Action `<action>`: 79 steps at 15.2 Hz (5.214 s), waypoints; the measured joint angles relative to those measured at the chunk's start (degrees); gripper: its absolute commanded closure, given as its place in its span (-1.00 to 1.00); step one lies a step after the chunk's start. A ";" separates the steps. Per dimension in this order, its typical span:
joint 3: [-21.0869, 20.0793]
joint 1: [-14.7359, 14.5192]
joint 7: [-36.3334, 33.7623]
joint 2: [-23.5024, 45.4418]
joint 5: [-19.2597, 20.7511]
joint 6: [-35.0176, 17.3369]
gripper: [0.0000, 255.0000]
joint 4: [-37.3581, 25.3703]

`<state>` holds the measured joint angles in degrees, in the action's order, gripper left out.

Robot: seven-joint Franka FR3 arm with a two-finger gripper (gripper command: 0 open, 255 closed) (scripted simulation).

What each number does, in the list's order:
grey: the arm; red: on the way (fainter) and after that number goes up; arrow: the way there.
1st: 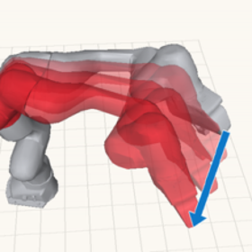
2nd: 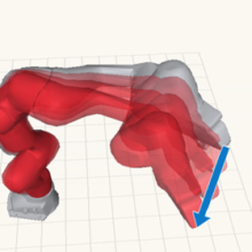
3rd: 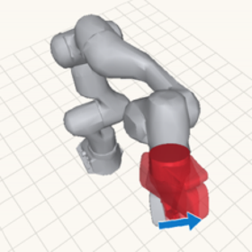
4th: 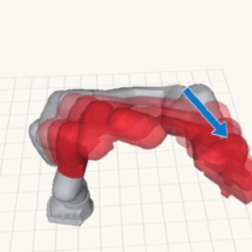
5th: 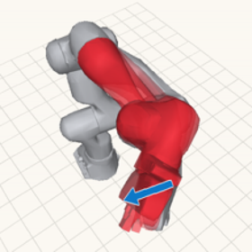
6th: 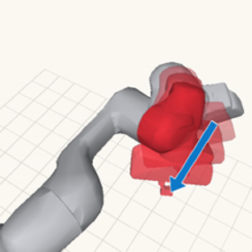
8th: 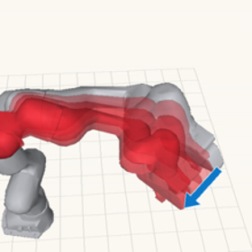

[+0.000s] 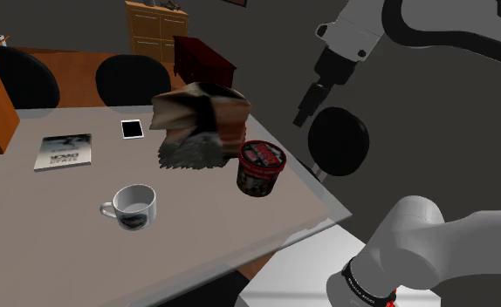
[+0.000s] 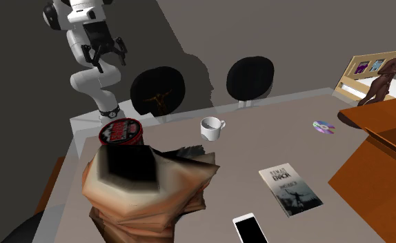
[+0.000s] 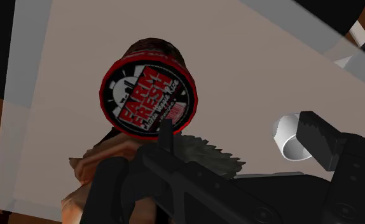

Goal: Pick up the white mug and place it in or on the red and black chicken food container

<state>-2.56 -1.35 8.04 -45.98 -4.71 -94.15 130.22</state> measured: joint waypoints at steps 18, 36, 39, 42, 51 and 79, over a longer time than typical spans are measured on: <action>-12.14 -1.90 -11.51 23.46 -3.47 -23.36 -1.00 0.16; -18.83 -6.63 -29.82 62.88 10.51 -37.03 -1.00 -23.32; -18.39 -7.33 -30.72 65.82 11.77 -38.74 -1.00 -24.30; -18.05 -7.79 -31.29 67.60 12.58 -40.23 -1.00 -24.49; -17.74 -8.07 -31.66 68.85 13.19 -41.71 1.00 -24.22; -19.10 -7.19 -30.03 63.16 10.30 -30.60 1.00 -30.00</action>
<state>-21.66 -8.54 -21.99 17.18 5.59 -124.75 100.22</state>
